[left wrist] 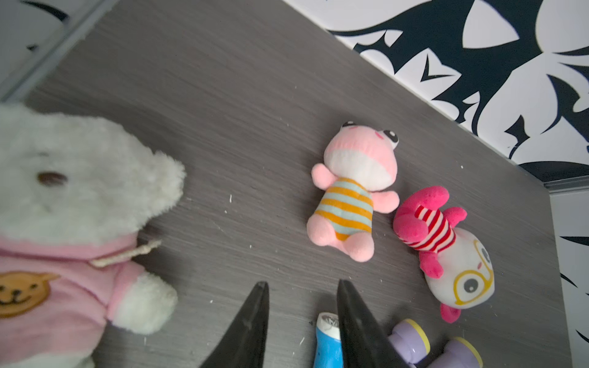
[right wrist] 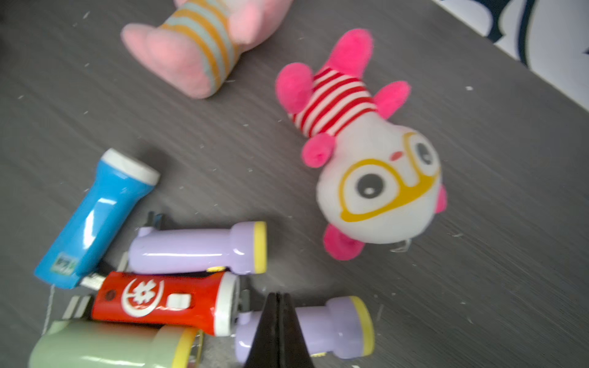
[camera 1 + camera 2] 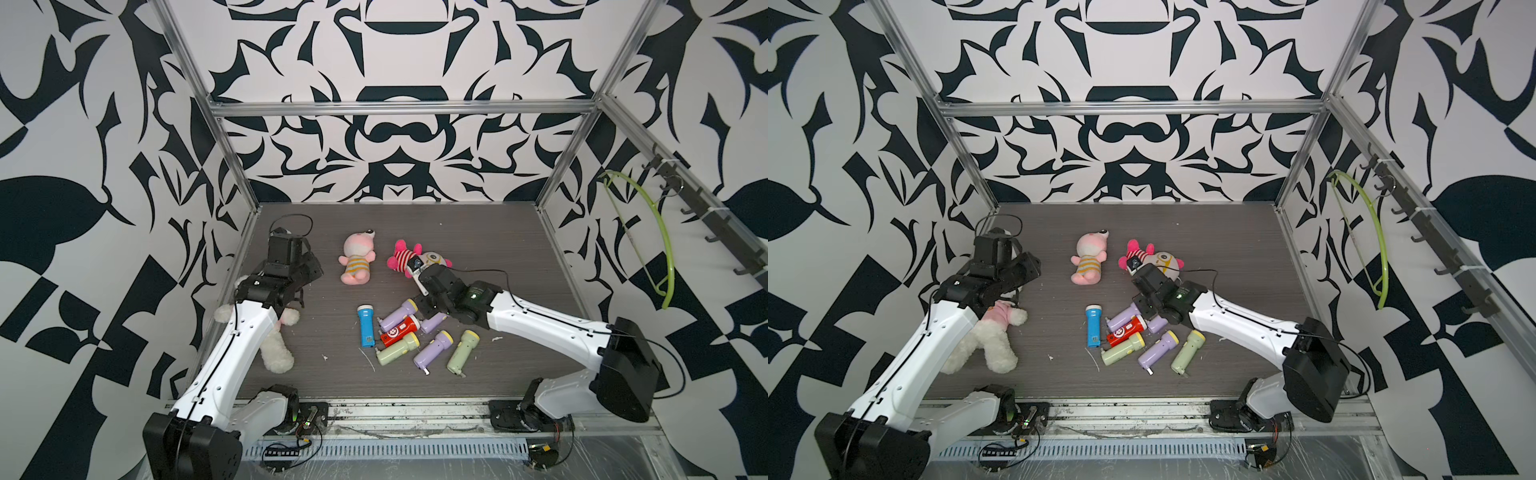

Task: Close the plug at the bottom of the flashlight
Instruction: Adjust the flashlight at the center of the board.

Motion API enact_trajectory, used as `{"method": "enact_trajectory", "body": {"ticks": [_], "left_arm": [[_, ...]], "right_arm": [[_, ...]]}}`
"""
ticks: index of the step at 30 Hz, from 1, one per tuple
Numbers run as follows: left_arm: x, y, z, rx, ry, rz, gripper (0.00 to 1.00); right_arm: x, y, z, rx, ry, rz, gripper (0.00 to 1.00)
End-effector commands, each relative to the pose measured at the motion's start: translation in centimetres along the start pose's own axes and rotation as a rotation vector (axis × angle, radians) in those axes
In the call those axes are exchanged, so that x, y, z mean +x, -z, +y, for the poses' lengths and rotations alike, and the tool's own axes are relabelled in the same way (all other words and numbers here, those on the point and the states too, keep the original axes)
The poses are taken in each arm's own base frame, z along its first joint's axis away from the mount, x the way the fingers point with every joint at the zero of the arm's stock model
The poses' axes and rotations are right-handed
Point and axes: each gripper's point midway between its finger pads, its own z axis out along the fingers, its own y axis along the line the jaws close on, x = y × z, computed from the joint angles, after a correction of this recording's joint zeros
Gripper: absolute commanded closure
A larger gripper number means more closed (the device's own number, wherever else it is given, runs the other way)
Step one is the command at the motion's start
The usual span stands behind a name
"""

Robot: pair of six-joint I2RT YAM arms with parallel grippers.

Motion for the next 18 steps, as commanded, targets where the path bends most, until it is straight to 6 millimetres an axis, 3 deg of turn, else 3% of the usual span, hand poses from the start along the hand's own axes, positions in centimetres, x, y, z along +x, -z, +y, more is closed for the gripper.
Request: {"method": "enact_trajectory", "body": {"ticks": [1,7,11,18], "left_arm": [[3.3,-0.6,1.6,-0.042,0.009,0.100,0.60],[6.4,-1.4,1.8,-0.005,0.069,0.185,0.53],[8.2,-2.7,1.3,0.028,0.106,0.264,0.65],[9.9,-4.5,0.3,0.056,0.138,0.344,0.71]], "right_arm": [[-0.9,0.4,4.1,-0.123,0.020,-0.016,1.00],[0.4,-1.2,8.5,-0.238,0.052,0.029,1.00],[1.4,-2.2,10.5,-0.292,0.066,0.062,1.00],[2.0,-3.9,12.6,-0.351,0.055,0.107,1.00]]}}
